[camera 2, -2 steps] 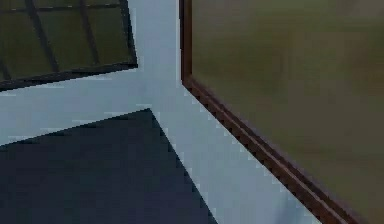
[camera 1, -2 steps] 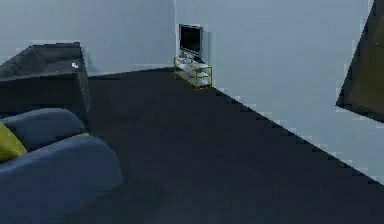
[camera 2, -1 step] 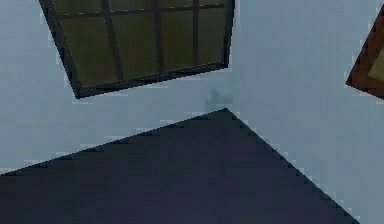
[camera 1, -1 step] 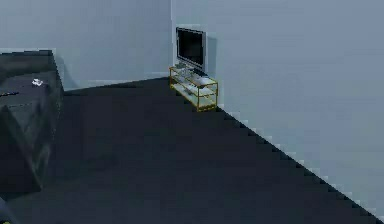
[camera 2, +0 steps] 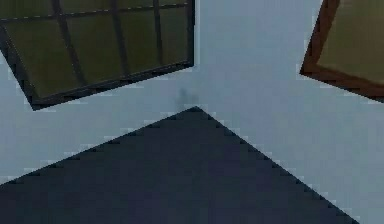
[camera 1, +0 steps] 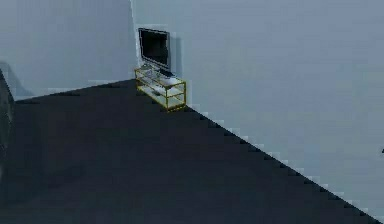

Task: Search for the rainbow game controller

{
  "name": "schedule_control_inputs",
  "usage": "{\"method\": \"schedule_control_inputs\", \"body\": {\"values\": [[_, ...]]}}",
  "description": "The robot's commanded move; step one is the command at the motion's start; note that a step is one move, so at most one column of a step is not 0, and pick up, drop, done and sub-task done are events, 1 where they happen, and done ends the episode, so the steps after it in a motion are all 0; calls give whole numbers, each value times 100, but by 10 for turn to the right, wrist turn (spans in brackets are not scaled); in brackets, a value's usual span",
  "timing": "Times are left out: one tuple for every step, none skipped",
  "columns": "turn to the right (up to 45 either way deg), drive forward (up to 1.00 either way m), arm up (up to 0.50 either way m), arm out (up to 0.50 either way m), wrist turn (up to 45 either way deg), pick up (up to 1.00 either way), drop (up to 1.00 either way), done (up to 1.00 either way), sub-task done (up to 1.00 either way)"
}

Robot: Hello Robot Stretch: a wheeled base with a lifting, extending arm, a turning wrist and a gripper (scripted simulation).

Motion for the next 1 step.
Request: {"method": "schedule_control_inputs", "body": {"values": [[0,30,0,0,0,0,0,0,0]]}}
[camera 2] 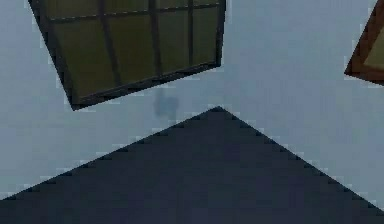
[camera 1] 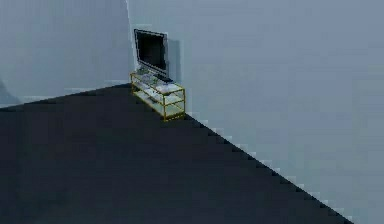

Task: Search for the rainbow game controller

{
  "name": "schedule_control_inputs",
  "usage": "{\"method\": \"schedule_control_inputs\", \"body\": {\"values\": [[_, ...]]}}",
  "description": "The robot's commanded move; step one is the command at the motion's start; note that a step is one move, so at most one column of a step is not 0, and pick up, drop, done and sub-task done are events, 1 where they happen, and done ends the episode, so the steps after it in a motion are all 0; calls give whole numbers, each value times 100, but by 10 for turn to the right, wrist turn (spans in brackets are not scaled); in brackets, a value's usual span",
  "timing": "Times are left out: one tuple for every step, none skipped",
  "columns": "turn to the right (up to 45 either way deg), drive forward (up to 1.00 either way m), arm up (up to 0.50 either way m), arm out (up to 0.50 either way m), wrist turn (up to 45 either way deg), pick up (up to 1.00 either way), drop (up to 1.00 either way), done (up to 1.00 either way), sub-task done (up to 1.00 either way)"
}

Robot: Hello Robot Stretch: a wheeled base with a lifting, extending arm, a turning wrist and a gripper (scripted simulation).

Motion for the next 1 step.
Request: {"method": "schedule_control_inputs", "body": {"values": [[-330,0,0,0,0,0,0,0,0]]}}
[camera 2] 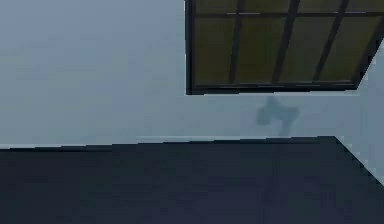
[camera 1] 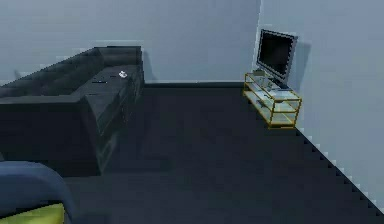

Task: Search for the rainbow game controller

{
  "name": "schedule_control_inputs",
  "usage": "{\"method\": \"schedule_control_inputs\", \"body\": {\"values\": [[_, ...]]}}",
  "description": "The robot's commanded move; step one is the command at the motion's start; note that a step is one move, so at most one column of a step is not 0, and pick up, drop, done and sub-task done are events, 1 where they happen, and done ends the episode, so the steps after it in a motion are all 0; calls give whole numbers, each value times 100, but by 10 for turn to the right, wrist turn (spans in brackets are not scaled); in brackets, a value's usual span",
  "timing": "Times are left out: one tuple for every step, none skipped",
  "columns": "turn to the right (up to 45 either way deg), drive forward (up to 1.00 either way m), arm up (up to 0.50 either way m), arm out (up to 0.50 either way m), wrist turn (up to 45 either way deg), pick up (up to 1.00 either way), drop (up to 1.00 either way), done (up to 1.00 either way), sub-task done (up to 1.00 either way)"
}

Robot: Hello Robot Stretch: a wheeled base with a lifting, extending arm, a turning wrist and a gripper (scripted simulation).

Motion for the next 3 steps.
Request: {"method": "schedule_control_inputs", "body": {"values": [[0,65,0,0,0,0,0,0,0],[-60,0,0,0,0,0,0,0,0],[0,100,0,0,0,0,0,0,0]]}}
